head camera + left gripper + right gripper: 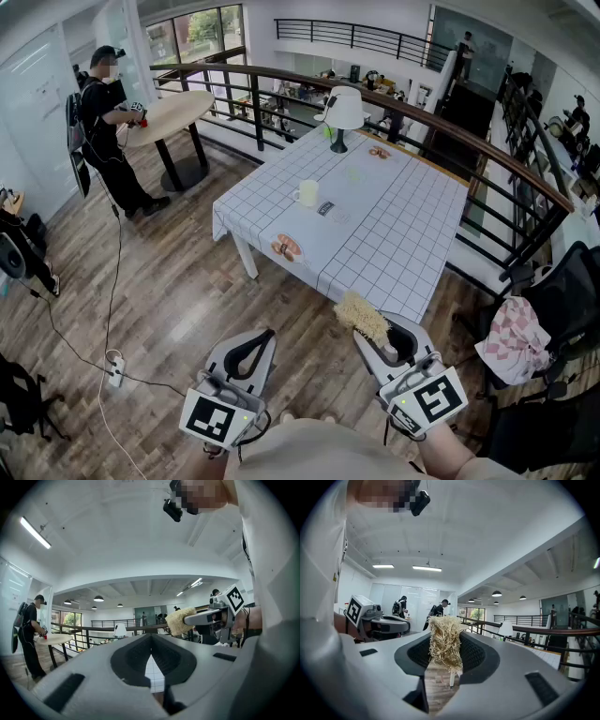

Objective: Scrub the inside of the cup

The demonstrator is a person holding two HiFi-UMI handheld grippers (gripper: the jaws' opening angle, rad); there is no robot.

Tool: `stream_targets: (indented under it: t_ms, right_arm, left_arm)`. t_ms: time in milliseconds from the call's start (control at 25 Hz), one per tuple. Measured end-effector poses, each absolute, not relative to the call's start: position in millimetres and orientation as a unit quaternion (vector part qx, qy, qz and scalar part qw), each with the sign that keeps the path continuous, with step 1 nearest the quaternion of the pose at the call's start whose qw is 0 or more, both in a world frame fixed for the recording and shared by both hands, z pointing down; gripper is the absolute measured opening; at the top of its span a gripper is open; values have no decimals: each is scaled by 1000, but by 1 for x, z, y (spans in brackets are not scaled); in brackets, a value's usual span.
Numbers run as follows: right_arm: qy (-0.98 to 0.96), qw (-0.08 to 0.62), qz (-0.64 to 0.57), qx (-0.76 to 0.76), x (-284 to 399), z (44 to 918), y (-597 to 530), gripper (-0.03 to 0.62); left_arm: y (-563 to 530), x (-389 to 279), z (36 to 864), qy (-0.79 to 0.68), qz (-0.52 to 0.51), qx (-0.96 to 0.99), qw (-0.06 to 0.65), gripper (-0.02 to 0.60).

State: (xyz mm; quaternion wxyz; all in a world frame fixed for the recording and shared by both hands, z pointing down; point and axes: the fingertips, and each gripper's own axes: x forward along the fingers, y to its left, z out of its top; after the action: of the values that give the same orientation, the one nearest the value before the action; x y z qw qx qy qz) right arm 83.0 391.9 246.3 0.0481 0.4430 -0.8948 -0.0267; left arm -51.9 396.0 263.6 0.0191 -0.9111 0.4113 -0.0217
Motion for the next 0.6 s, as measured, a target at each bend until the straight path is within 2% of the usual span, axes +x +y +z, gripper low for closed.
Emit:
stream_targets:
  t_ms: [600]
  right_arm:
    - [-893, 26, -6, 449, 115, 250, 399, 150]
  left_arm:
    - [404, -24, 272, 411, -46, -910, 35, 12]
